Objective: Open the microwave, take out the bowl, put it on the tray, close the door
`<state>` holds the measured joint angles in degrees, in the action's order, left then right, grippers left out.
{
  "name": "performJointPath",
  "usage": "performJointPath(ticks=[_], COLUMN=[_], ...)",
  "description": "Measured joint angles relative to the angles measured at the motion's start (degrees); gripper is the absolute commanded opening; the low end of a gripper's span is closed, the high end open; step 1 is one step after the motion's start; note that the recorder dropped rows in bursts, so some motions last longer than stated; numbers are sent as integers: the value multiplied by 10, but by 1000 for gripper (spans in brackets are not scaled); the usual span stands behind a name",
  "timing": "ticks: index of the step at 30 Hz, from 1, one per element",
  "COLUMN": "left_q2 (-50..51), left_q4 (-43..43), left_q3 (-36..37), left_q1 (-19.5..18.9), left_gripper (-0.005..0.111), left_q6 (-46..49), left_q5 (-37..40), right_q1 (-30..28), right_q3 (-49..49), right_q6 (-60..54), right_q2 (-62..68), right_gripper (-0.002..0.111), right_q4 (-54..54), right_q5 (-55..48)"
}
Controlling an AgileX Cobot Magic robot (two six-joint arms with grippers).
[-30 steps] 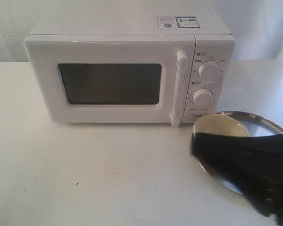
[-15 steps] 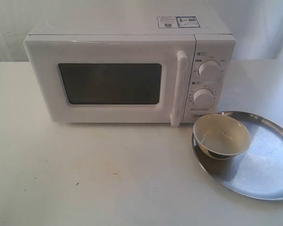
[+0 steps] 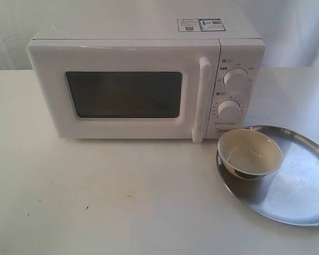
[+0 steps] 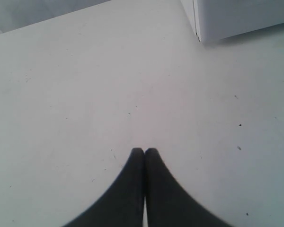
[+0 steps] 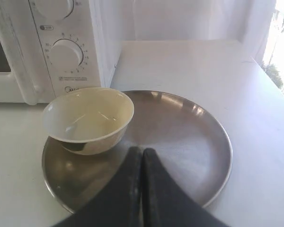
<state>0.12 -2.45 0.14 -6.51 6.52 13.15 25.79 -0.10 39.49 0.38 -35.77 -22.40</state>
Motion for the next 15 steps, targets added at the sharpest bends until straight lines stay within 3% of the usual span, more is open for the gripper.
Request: performJointPath(ticks=[4, 11, 15], left_q2=[0, 0, 0], left_q4=[0, 0, 0], left_q3=[0, 0, 0], left_q1=[0, 0, 0], left_gripper=[0, 0, 0], left_q6=[0, 0, 0], left_q5=[0, 0, 0], right_q1=[-8, -84, -115], right_q3=[0, 0, 0], right_q6=[-63, -249, -281], right_q2=[0, 0, 0], right_gripper=[0, 0, 0], right_q4=[53, 209, 236], right_q5=[2, 17, 17])
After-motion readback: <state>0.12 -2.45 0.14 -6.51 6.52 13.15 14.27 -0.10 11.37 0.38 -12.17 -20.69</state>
